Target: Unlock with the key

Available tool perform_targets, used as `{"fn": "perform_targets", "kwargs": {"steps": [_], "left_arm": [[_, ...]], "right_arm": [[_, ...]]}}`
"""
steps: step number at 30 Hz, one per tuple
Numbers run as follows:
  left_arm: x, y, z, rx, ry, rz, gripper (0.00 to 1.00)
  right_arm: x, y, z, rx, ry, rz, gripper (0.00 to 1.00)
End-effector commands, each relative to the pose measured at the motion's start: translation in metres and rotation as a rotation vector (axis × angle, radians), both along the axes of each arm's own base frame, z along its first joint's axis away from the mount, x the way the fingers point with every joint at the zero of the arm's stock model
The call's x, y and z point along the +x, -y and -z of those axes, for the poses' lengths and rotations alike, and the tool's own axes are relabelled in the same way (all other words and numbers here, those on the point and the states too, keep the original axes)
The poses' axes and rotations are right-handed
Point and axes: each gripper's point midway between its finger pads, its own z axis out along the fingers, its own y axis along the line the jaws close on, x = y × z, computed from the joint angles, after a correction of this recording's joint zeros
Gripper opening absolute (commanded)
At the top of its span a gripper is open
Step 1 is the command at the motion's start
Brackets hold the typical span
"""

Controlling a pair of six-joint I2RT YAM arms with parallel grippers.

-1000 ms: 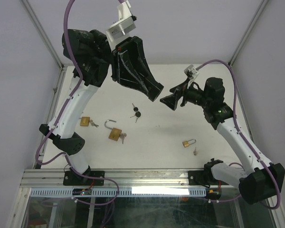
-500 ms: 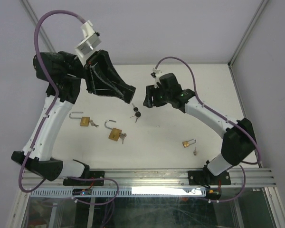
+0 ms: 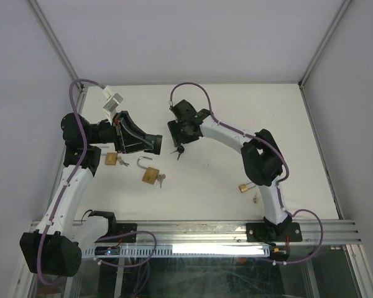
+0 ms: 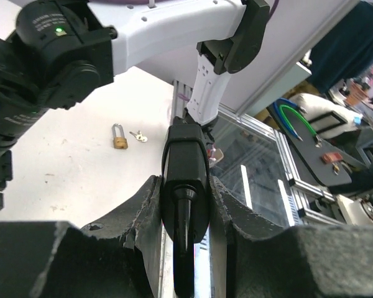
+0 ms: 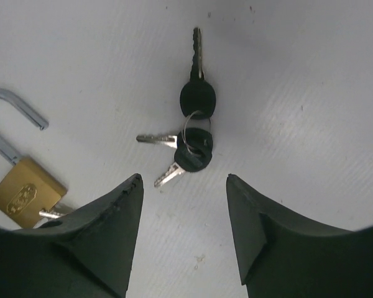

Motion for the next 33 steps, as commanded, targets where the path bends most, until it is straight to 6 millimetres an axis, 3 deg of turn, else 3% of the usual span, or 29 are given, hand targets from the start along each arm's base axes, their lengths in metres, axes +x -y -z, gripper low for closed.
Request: {"fn": "perform_targets", "kwargs": {"steps": [1, 7, 11, 19, 23, 29, 31, 33], "left_arm": [[0.006, -0.003, -0.003, -0.037, 0.138, -0.163, 0.00], [0.008, -0.007, 0.004, -0.035, 0.118, -0.187, 0.00], [0.011, -0.009, 0.003, -0.039, 0.119, -0.194, 0.00], [0.020, -0.009, -0.003, -0.041, 0.130, -0.181, 0.00], [0.024, -0.009, -0.004, -0.035, 0.128, -0.171, 0.00], [0.031, -0.010, -0.005, -0.041, 0.136, -0.169, 0.00], [0.033, -0.010, -0.003, -0.041, 0.131, -0.166, 0.00], [0.034, -0.010, -0.001, -0.039, 0.124, -0.160, 0.00]], "right_arm": [[0.026, -0.014, 0.002, -0.063, 0.064, -0.009, 0.58], [0.040, -0.023, 0.025, -0.124, 0.038, -0.031, 0.57], [0.043, -0.016, 0.043, -0.188, 0.030, -0.037, 0.54], [0.027, -0.006, 0.055, -0.225, -0.014, -0.139, 0.18], [0.000, 0.016, 0.051, -0.244, -0.043, -0.280, 0.13], [-0.071, 0.071, 0.056, -0.287, -0.158, -0.526, 0.10], [-0.099, 0.083, 0.052, -0.249, -0.215, -0.591, 0.12], [-0.115, 0.089, 0.044, -0.202, -0.219, -0.622, 0.21]]}}
